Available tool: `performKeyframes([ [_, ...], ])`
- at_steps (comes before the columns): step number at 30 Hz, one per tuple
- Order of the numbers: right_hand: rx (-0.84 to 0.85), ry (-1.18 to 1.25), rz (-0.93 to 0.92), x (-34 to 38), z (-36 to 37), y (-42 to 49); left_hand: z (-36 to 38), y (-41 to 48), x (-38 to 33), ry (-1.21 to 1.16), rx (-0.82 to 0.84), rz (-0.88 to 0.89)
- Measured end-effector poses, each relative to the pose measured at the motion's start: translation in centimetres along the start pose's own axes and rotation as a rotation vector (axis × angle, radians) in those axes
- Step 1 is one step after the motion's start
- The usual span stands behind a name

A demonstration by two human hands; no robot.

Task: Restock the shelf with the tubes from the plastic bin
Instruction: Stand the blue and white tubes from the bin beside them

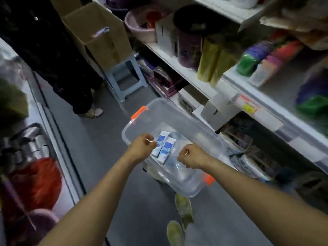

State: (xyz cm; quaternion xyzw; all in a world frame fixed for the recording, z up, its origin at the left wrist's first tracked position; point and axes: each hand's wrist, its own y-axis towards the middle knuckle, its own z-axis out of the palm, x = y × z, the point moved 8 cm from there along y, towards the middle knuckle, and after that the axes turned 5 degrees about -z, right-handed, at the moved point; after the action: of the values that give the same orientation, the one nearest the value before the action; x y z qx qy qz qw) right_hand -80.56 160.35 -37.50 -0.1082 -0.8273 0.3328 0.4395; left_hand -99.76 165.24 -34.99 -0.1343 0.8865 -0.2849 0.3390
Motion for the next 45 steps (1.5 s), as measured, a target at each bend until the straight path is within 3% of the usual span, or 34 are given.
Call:
performKeyframes([
  [7,0.014,0.321,0.292,-5.6,5.4,12.4,6.0,12.1,4.9,-0.232,0.073,-0.334],
  [12,0.080,0.589,0.522,-9.3,10.5,17.1,9.6,18.5,8.8,-0.178,0.065,-0.480],
  [20,-0.121,0.712,0.554,-10.5,12.7,22.4,13.8,22.5,10.7,0.035,0.094,-0.581],
  [26,0.065,0.762,0.516,-9.5,12.1,21.5,15.1,22.0,9.5,-0.357,0.218,-0.652],
  [29,0.116,0.777,0.486,-8.7,11.3,20.7,14.6,20.5,8.7,-0.380,0.214,-0.639],
  [33,0.087,0.838,0.454,-7.7,9.0,19.2,13.7,17.3,7.4,-0.577,0.249,-0.608],
  [38,-0.031,0.773,0.396,-5.8,6.3,15.6,11.5,11.3,4.9,-0.786,0.295,-0.447],
  [45,-0.099,0.761,0.207,-2.5,4.1,4.8,6.9,-0.4,2.2,-0.865,0.218,-0.135],
])
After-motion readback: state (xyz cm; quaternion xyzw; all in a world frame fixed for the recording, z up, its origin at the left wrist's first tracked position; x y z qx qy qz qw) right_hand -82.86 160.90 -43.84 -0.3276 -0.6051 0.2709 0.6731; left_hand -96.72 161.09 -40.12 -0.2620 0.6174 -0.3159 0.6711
